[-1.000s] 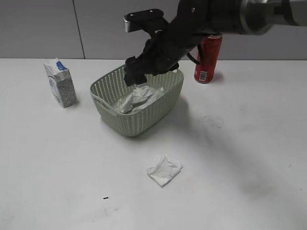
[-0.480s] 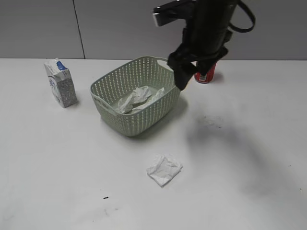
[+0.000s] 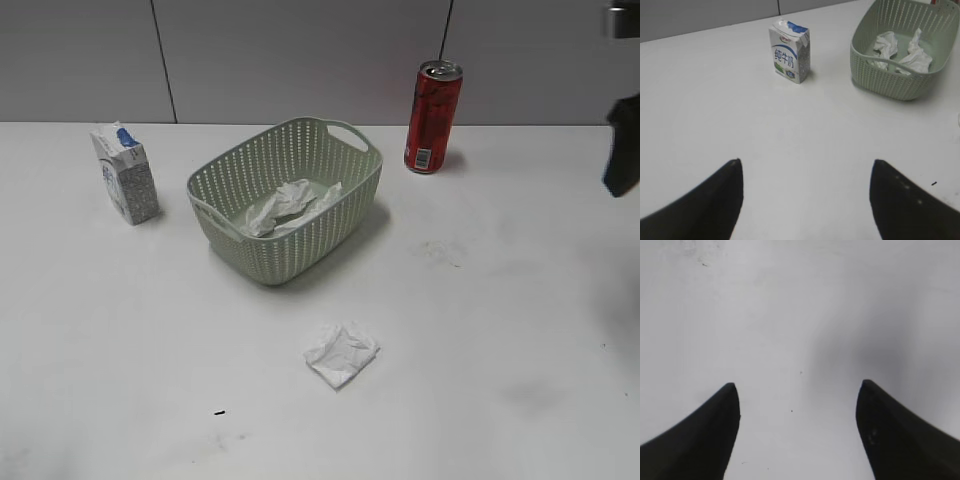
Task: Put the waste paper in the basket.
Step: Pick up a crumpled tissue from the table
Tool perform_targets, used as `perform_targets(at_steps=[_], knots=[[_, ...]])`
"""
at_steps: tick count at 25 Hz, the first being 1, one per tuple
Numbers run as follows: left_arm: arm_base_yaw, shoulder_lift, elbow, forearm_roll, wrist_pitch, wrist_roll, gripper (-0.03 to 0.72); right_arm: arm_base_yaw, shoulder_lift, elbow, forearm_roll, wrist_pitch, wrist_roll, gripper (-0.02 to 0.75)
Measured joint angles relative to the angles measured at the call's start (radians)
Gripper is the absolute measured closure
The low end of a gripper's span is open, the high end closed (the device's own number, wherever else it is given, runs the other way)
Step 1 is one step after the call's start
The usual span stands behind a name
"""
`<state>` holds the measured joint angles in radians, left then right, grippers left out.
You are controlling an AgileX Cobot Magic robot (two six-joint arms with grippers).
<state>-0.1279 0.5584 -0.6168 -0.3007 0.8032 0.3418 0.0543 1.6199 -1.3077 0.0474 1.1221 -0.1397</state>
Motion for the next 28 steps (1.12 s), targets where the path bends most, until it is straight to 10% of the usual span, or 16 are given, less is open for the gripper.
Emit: perform_targets(at_steps=[6, 18, 28], knots=[[-0.071, 0.348, -0.211, -0.018, -0.029, 0.079, 0.109, -0.093, -0.341, 0.331, 0.033, -0.165, 0.000, 0.191], [-0.519, 0.914, -0.531, -0.009, -0.025, 0.085, 0.111, -0.094, -0.844, 0.625, 0.064, -0.209, 0.000, 0.196], [-0.698, 1.302, -0.752, 0.088, 0.040, 0.044, 0.117, -0.095, -1.289, 0.863, 0.072, -0.197, 0.000, 0.195]])
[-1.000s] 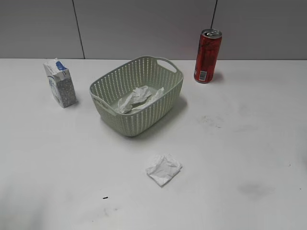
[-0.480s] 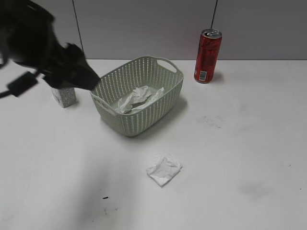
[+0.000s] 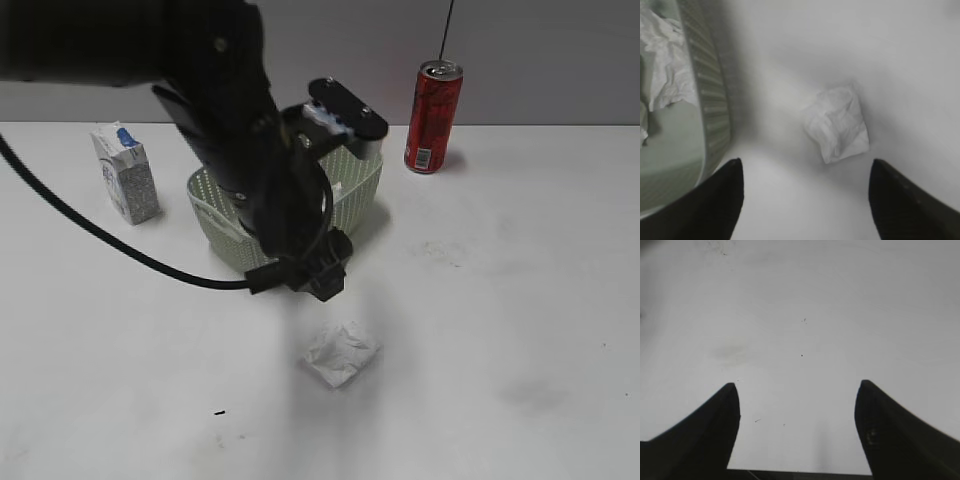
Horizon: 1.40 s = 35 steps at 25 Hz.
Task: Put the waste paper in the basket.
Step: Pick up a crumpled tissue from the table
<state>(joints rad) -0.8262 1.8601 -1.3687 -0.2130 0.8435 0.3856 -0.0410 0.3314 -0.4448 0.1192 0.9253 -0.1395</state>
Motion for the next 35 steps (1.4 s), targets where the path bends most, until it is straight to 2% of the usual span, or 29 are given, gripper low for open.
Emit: perform_targets(at_steps=[8, 17, 20, 22, 24, 26, 28, 30, 35], knots=[[-0.051, 0.220, -0.152, 0.058, 0.072, -0.036, 0.118, 0.000, -0.254, 0.019, 0.010, 0.014, 0.000, 0.195], [-0.090, 0.352, -0.171, 0.146, 0.116, -0.040, 0.118, 0.000, -0.298, 0.019, 0.015, 0.014, 0.000, 0.195], [-0.091, 0.356, -0.174, 0.145, 0.121, -0.040, 0.146, 0.000, -0.300, 0.019, 0.015, 0.014, 0.000, 0.195], [-0.092, 0.356, -0.177, 0.134, 0.128, -0.040, 0.228, 0.000, -0.300, 0.019, 0.015, 0.014, 0.000, 0.195], [-0.094, 0.359, -0.189, 0.131, 0.147, -0.041, 0.367, 0.000, -0.300, 0.019, 0.016, 0.015, 0.000, 0.195], [-0.094, 0.360, -0.211, 0.129, 0.170, -0.041, 0.553, 0.000, -0.300, 0.019, 0.016, 0.015, 0.000, 0.195], [-0.094, 0.346, -0.249, 0.120, 0.178, -0.041, 0.650, 0.000, -0.300, 0.019, 0.016, 0.015, 0.000, 0.195], [-0.094, 0.312, -0.296, 0.115, 0.178, -0.041, 0.686, 0.000, -0.300, 0.019, 0.016, 0.015, 0.000, 0.195], [-0.084, 0.219, -0.452, 0.135, 0.178, -0.053, 0.698, 0.000, -0.301, 0.019, 0.017, 0.015, 0.000, 0.195]])
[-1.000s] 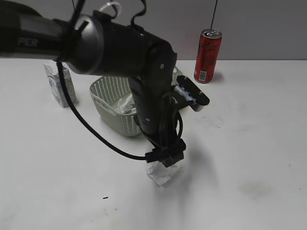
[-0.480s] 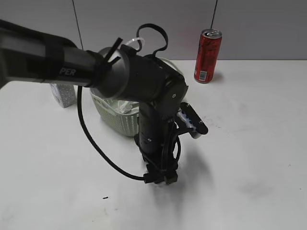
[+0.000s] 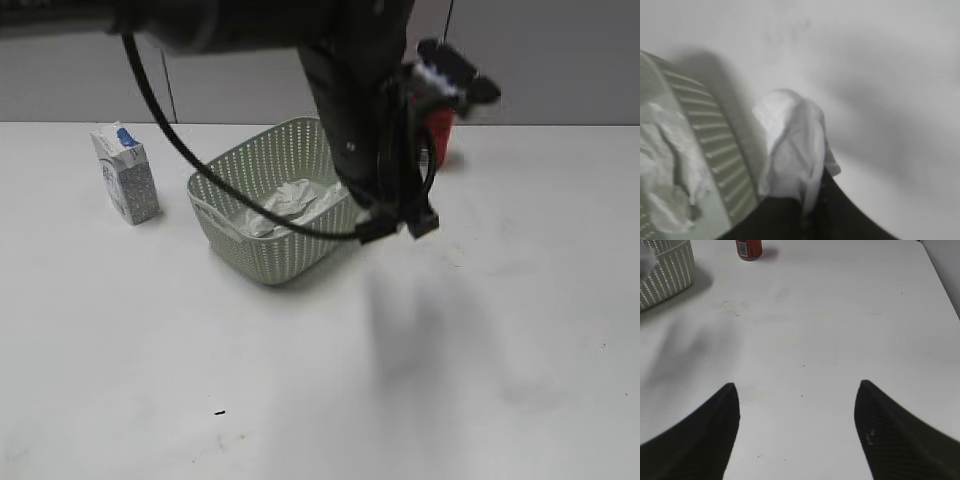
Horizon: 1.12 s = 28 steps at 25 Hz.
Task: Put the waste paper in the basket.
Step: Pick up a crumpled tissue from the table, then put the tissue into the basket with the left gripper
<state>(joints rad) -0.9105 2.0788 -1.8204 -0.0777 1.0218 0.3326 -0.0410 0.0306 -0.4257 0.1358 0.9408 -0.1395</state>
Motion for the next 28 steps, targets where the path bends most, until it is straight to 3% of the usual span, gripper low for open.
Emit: perform_targets(at_steps=[6, 11, 14, 17, 22, 24, 28], knots=[[0.105, -0.015, -0.083, 0.134, -0.004, -0.041, 0.699, 0.000, 0.000, 0.000, 0.000, 0.000, 0.000, 0.195], [0.240, 0.014, -0.084, 0.137, -0.014, -0.044, 0.699, 0.000, 0.000, 0.000, 0.000, 0.000, 0.000, 0.195], [0.303, 0.051, -0.084, 0.059, -0.025, -0.044, 0.680, 0.000, 0.000, 0.000, 0.000, 0.000, 0.000, 0.195], [0.344, 0.083, -0.084, -0.042, -0.024, -0.045, 0.538, 0.000, 0.000, 0.000, 0.000, 0.000, 0.000, 0.195], [0.353, 0.112, -0.084, -0.114, 0.000, -0.045, 0.099, 0.000, 0.000, 0.000, 0.000, 0.000, 0.000, 0.195], [0.353, 0.108, -0.084, -0.120, 0.015, -0.045, 0.049, 0.000, 0.000, 0.000, 0.000, 0.000, 0.000, 0.195], [0.356, 0.084, -0.084, -0.121, 0.056, -0.045, 0.047, 0.000, 0.000, 0.000, 0.000, 0.001, 0.000, 0.195]])
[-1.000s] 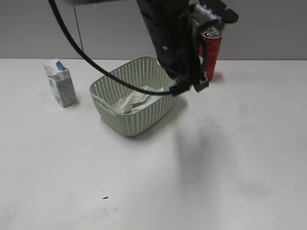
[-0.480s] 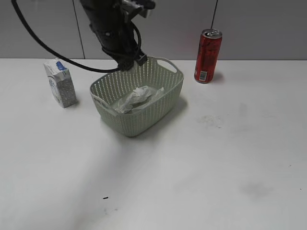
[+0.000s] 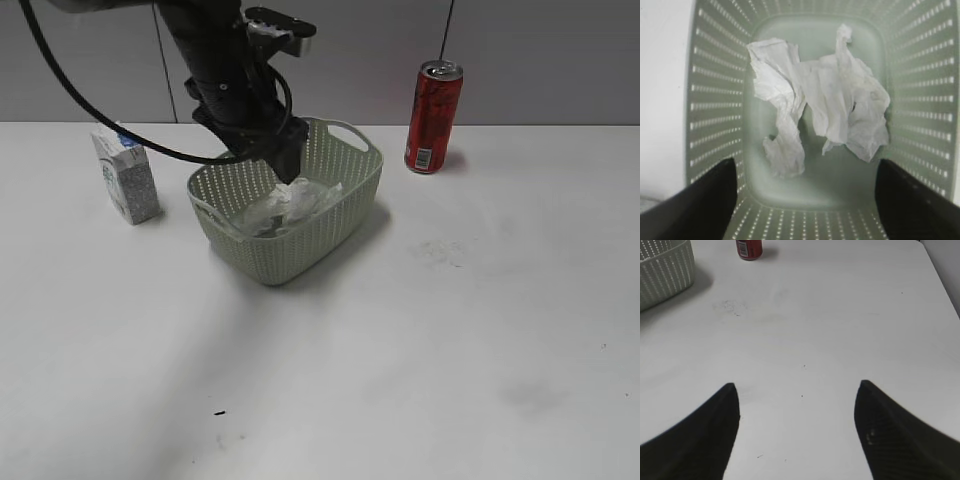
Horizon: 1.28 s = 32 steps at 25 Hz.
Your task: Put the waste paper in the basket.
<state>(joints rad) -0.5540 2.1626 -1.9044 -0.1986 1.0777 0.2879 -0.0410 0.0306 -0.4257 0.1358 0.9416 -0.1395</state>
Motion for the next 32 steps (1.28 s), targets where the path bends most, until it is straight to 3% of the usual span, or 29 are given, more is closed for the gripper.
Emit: perform_targets(at_steps=[4, 8, 18, 25, 32], knots=[[0.038, -0.079, 0.000, 0.003, 0.047, 0.000, 0.055, 0.000, 0.000, 0.000, 0.000, 0.000, 0.000, 0.195], [0.119, -0.179, 0.000, 0.024, 0.118, -0.004, 0.067, 0.000, 0.000, 0.000, 0.000, 0.000, 0.000, 0.195], [0.439, -0.376, 0.028, 0.076, 0.137, -0.048, 0.101, 0.000, 0.000, 0.000, 0.001, 0.000, 0.000, 0.195], [0.564, -0.604, 0.300, 0.076, 0.140, -0.043, 0.103, 0.006, 0.000, 0.000, 0.001, 0.000, 0.000, 0.196], [0.571, -0.960, 0.680, 0.062, 0.129, -0.040, 0.109, 0.015, 0.000, 0.000, 0.032, 0.000, 0.000, 0.196]])
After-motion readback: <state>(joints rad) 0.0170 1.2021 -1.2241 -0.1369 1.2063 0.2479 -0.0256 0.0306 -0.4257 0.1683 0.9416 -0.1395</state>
